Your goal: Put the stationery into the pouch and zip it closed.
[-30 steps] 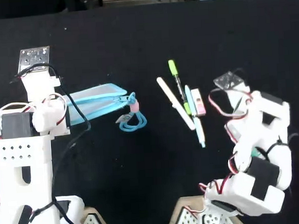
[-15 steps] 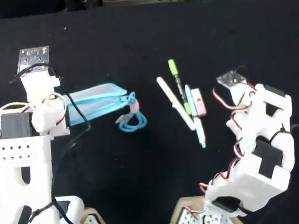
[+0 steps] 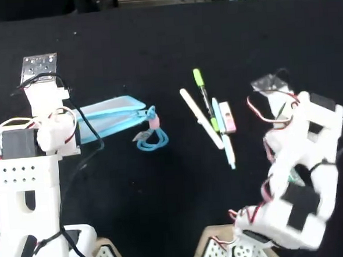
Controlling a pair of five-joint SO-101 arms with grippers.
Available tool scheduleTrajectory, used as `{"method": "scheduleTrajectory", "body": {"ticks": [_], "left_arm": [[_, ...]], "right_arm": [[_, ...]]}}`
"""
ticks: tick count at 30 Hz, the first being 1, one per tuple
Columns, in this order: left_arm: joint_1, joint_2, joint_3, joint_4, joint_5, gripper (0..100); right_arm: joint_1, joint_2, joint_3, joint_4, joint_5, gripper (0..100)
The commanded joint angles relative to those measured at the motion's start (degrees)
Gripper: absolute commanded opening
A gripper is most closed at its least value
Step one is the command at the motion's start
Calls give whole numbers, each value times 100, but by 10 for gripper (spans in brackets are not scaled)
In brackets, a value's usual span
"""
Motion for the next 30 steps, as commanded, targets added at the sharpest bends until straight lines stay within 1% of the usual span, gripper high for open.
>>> {"method": "scheduleTrajectory", "body": {"ticks": [1, 3, 5, 9, 11, 13, 15, 19, 23, 26, 30], "left_arm": [[48, 44, 136, -53, 18, 30], [48, 44, 136, -53, 18, 30], [48, 44, 136, -53, 26, 30], [66, 44, 136, -18, 44, 30], [57, 44, 136, -18, 44, 30], [57, 44, 136, -18, 44, 30], [57, 44, 136, -18, 44, 30], [75, 44, 233, -62, 44, 30], [84, 44, 259, -62, 44, 30], [84, 44, 259, -62, 44, 30], [92, 44, 268, -62, 53, 30]], "right_arm": [[-571, -1596, -136, 457, -457, 11], [-1125, -2440, -198, 563, -897, 11], [-1881, -3196, -356, 765, -1442, 11], [-3921, -4400, -954, 1152, -2725, 11], [-4835, -4804, -1191, 976, -3323, 11], [-5503, -5068, -1226, 536, -3719, 11], [-5873, -5209, -1068, 9, -3974, 11], [-6356, -5358, -541, -1064, -4387, 11], [-6998, -5516, 233, -2277, -4897, 11], [-7288, -5666, 1086, -3490, -4949, 11], [-7455, -5912, 2352, -5582, -4967, 11]]}}
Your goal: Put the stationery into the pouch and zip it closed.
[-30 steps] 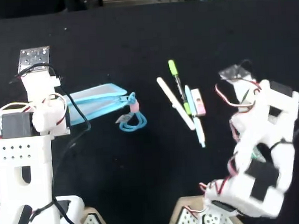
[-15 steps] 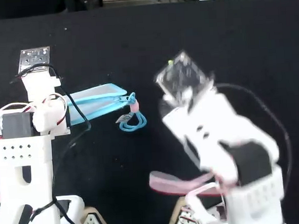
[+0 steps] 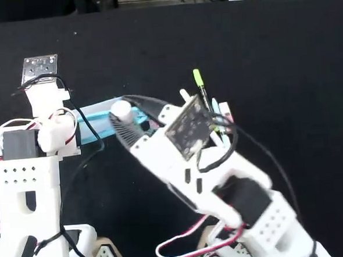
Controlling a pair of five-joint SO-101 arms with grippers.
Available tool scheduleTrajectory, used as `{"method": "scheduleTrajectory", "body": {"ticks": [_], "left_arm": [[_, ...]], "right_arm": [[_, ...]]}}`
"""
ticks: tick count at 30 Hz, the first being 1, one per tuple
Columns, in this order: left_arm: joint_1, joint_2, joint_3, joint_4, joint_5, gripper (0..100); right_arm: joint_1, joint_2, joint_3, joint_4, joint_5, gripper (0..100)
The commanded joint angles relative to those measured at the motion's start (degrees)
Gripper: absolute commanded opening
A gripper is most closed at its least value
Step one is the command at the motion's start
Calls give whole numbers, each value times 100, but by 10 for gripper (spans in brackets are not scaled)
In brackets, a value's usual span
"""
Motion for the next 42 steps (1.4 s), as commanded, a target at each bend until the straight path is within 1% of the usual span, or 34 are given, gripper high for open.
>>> {"method": "scheduleTrajectory", "body": {"ticks": [1, 5, 11, 15, 20, 26, 30, 37, 39, 42], "left_arm": [[84, 44, 163, -44, 53, 30], [75, 44, 198, -44, 53, 30], [75, 44, 198, -44, 53, 30], [75, 44, 198, -44, 53, 30], [66, 44, 198, -44, 53, 30], [57, 44, 198, -44, 53, 30], [66, 44, 198, -35, 53, 30], [84, 44, 207, -35, 53, 30], [84, 44, 207, -35, 53, 30], [66, 44, 207, -35, 53, 30]], "right_arm": [[-132, -312, 901, -2084, -35, 11], [-123, -514, 1815, -3481, -35, 11], [-105, -558, 2422, -4563, -35, 11], [-132, -576, 2378, -4818, -35, 11], [-132, -541, 2299, -4818, -35, 11], [-123, -523, 2589, -4826, -35, 11], [-123, -259, 2519, -4853, -35, 11], [-123, 848, 2431, -5987, -35, 11], [-123, 1024, 2475, -6145, -35, 11], [-123, 1077, 2642, -6119, -35, 11]]}}
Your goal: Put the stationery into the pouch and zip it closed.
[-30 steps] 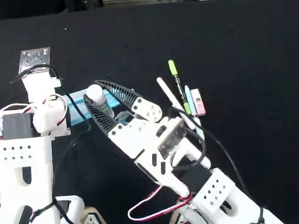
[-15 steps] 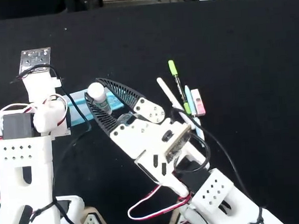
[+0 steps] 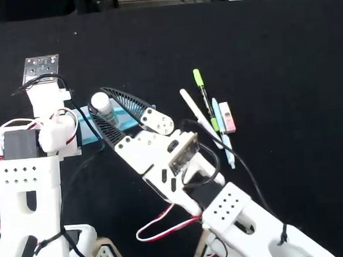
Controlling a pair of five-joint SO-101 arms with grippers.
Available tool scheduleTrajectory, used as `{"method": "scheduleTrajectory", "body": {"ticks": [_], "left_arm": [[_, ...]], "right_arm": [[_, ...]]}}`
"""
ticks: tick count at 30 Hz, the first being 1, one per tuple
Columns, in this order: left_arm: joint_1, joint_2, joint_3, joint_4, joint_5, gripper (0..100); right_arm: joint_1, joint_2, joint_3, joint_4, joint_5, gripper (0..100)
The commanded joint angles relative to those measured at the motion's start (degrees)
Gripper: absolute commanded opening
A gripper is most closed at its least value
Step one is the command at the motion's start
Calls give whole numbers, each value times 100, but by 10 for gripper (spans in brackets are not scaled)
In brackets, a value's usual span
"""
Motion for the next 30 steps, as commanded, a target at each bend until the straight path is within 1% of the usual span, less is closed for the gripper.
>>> {"method": "scheduleTrajectory", "body": {"ticks": [1, 5, 12, 14, 17, 20, 22, 25, 26, 28, 30], "left_arm": [[31, 44, 180, -35, 44, 30], [31, 44, 180, -35, 44, 30], [31, 44, 163, -35, 44, 30], [31, 44, 163, -35, 44, 30], [31, 44, 163, -35, 44, 30], [31, 44, 163, -35, 44, 30], [31, 44, 163, -35, 44, 30], [31, 44, 171, -35, 44, 30], [31, 44, 171, -35, 44, 30], [31, 44, 171, -35, 44, 30], [31, 44, 171, -35, 44, 30]], "right_arm": [[-26, 13, 84, -167, -26, 11], [0, -365, 611, -167, -26, 11], [-35, -2088, 1727, -26, 0, 11], [-35, -2519, 1807, 607, 9, 11], [-35, -3002, 1552, 2215, -26, 12], [-35, -3196, 971, 3666, -35, 17], [-114, -3187, 549, 4352, -35, 63], [-527, -3037, 84, 5108, -35, 170], [-686, -2949, -40, 5275, -35, 187], [-897, -2747, -295, 5468, -35, 178], [-905, -2589, -611, 5609, -18, 154]]}}
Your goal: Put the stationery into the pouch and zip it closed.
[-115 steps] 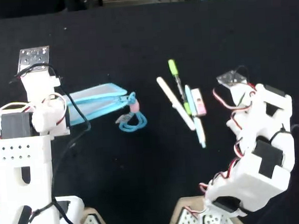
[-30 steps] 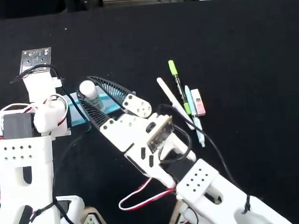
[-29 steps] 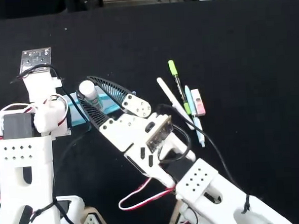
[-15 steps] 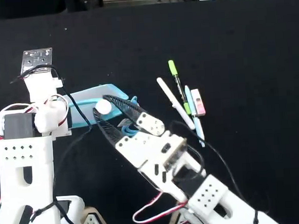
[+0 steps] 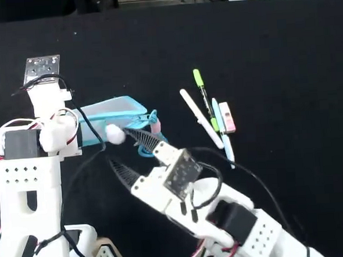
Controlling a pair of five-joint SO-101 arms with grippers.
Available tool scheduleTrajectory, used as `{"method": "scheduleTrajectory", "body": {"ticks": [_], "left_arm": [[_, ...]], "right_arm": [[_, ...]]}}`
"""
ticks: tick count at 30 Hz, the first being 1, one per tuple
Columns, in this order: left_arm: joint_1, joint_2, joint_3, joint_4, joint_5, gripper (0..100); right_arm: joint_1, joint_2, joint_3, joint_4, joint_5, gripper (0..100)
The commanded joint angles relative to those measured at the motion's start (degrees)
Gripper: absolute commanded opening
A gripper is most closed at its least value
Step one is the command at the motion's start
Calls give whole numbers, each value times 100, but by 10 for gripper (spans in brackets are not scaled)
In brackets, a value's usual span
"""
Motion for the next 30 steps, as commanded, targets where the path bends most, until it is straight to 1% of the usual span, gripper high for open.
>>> {"method": "scheduleTrajectory", "body": {"ticks": [1, 4, 6, 8, 11, 13, 15, 19, 23, 26, 30], "left_arm": [[13, 44, 136, -26, 53, 30], [13, 44, 136, -26, 53, 30], [13, 44, 136, -26, 53, 30], [13, 44, 136, -26, 53, 30], [13, 44, 136, -26, 53, 30], [4, 44, 145, -26, 53, 30], [4, 44, 145, -26, 53, 30], [4, 44, 145, -35, 53, 30], [4, 44, 145, -35, 53, 30], [4, 44, 145, -35, 53, 30], [4, 44, 145, -35, 53, 30]], "right_arm": [[-44, 523, -875, 316, 0, 142], [325, 629, -1508, 835, 0, 115], [738, 620, -1956, 1266, 9, 110], [1415, 611, -2422, 1600, 9, 110], [2655, 664, -2782, 1934, -44, 110], [3279, 743, -2721, 2207, -132, 112], [3754, 1015, -2598, 2567, -237, 113], [4334, 2114, -2501, 2910, -202, 113], [4703, 3618, -2721, 2980, -193, 113], [4993, 4813, -3073, 2980, -193, 113], [5556, 6413, -4004, 2971, -193, 114]]}}
